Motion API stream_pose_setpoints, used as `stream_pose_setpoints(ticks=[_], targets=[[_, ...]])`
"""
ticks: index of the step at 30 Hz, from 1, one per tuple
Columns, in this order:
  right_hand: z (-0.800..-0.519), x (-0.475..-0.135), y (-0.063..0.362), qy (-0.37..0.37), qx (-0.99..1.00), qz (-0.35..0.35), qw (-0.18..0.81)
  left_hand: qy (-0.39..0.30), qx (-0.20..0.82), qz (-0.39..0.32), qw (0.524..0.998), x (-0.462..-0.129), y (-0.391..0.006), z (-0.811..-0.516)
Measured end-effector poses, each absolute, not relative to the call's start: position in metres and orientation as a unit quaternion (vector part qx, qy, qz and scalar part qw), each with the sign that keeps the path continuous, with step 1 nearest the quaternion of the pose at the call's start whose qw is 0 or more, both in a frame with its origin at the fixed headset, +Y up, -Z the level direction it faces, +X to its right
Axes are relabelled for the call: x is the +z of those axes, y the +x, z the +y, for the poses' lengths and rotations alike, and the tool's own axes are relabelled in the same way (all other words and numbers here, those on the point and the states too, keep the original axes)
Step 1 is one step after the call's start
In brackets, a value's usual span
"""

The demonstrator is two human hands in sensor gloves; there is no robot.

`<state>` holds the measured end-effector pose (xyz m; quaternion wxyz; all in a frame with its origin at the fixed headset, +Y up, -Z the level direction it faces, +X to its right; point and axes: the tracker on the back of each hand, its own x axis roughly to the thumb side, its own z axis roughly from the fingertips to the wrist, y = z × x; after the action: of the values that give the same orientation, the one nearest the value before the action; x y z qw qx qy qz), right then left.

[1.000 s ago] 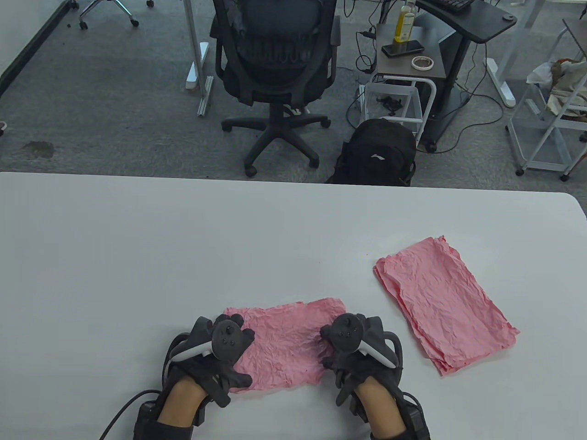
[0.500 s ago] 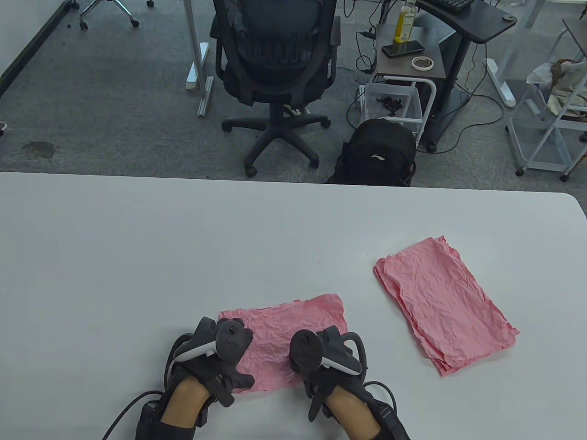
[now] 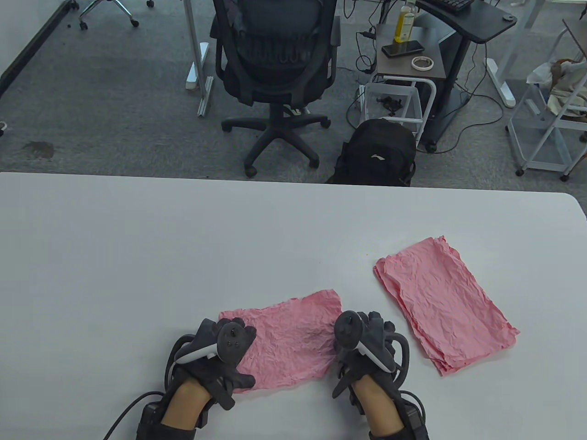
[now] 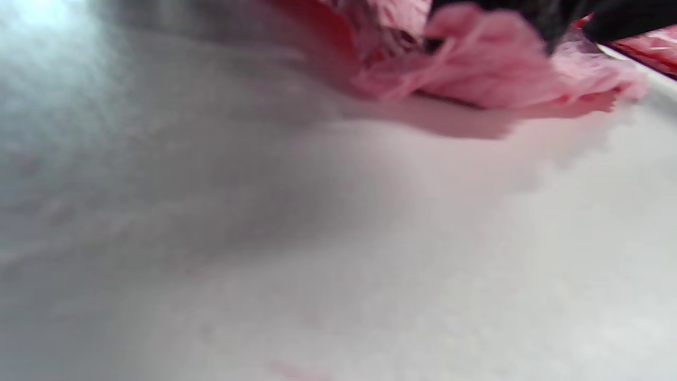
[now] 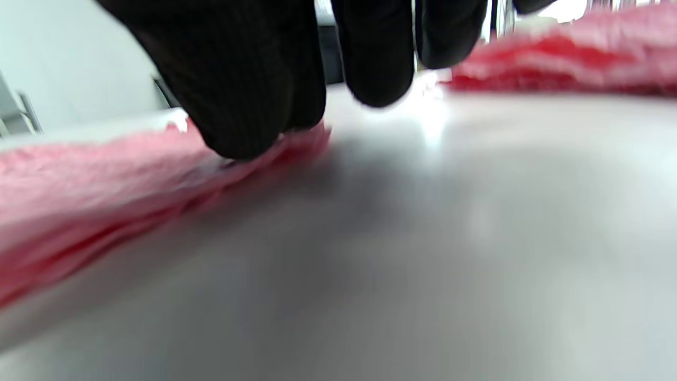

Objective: Flatten crumpled papers and stack

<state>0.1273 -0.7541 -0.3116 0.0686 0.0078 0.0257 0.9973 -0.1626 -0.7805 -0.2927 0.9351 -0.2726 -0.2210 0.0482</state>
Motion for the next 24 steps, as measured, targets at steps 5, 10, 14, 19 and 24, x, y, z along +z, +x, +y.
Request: stream_pose_setpoints(ticks=[5,10,14,19,24], targets=[[-0.757,-0.312,0.134,-0.030,0.996,0.066,0.059,-0.294,0.061,-0.211,0.930,-0.293,-0.162,-0.782],[-0.761,-0.313,0.122,0.037,0.994,0.035,0.093,-0.294,0.065,-0.215,0.929,-0.294,-0.164,-0.783],[-0.763,-0.308,0.108,0.098,0.976,0.019,0.192,-0.295,0.070,-0.215,0.929,-0.295,-0.164,-0.784],[-0.767,-0.305,0.092,0.154,0.945,0.047,0.285,-0.297,0.074,-0.214,0.928,-0.295,-0.164,-0.784],[-0.764,-0.302,0.083,0.168,0.934,0.030,0.314,-0.298,0.075,-0.214,0.927,-0.295,-0.164,-0.784]])
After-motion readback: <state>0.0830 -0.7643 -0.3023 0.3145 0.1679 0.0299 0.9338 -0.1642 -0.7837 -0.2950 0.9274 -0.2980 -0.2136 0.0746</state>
